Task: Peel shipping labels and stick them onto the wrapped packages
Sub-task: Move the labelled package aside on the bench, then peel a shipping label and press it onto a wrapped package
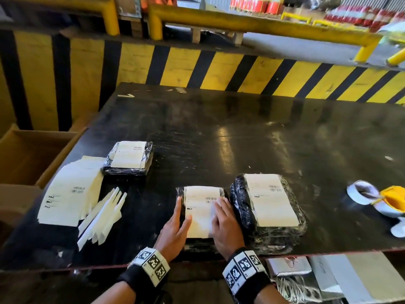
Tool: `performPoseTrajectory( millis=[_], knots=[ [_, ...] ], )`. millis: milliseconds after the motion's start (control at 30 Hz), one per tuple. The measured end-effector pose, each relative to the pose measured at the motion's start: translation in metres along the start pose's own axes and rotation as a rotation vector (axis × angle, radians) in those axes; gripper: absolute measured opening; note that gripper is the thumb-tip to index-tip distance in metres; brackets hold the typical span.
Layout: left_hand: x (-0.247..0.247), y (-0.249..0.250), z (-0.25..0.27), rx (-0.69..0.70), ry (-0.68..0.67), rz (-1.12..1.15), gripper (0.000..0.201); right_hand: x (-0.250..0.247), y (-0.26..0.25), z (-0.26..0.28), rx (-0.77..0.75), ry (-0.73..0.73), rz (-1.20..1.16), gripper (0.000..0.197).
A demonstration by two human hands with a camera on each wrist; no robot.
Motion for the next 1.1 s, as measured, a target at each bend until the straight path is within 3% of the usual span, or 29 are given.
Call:
performPoseTrajectory(
  millis=[100,200,300,433,767,900,1100],
  knots=[
    [-0.017,0.002,0.008,0.008,-0.033,-0.006,0.073,-0.002,-0.025,-0.008,-0.063,-0.039,-0.004,0.051],
    [-0.054,0.002,0.02,0.007,0.043,-0.17,0.069,0.003,-0.068,-0.022,-0.166,-0.043,-0.038,0.054],
    [-0.102,0.0,0.031,0.069,0.127,-0.371,0.099,0.024,-0.114,-0.04,-0.242,-0.121,-0.051,0.056],
    [-0.178,-0.025,0.036,0.062,0.256,-0.484,0.075,0.061,-0.176,-0.061,-0.329,-0.259,-0.036,0.063],
    [-0.339,-0.125,0.026,-0.145,0.51,-0.56,0.057,0.174,-0.29,-0.129,-0.456,-0.507,0.095,0.061],
    [-0.366,-0.161,0.003,-0.236,0.459,-0.605,0.037,0.211,-0.304,-0.151,-0.413,-0.562,0.158,0.058],
    [-0.382,-0.181,-0.03,-0.195,0.402,-0.422,0.025,0.237,-0.303,-0.164,-0.308,-0.586,0.205,0.052]
  ],
)
Point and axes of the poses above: each hand's wrist, its own z-axis away from the middle knuckle, its own x-axis out of the palm, y = z × x, the point moved 7 cm from there along -z, towards the middle knuckle, and after that the axes turned 1 degree about x, right-handed, at the moved point
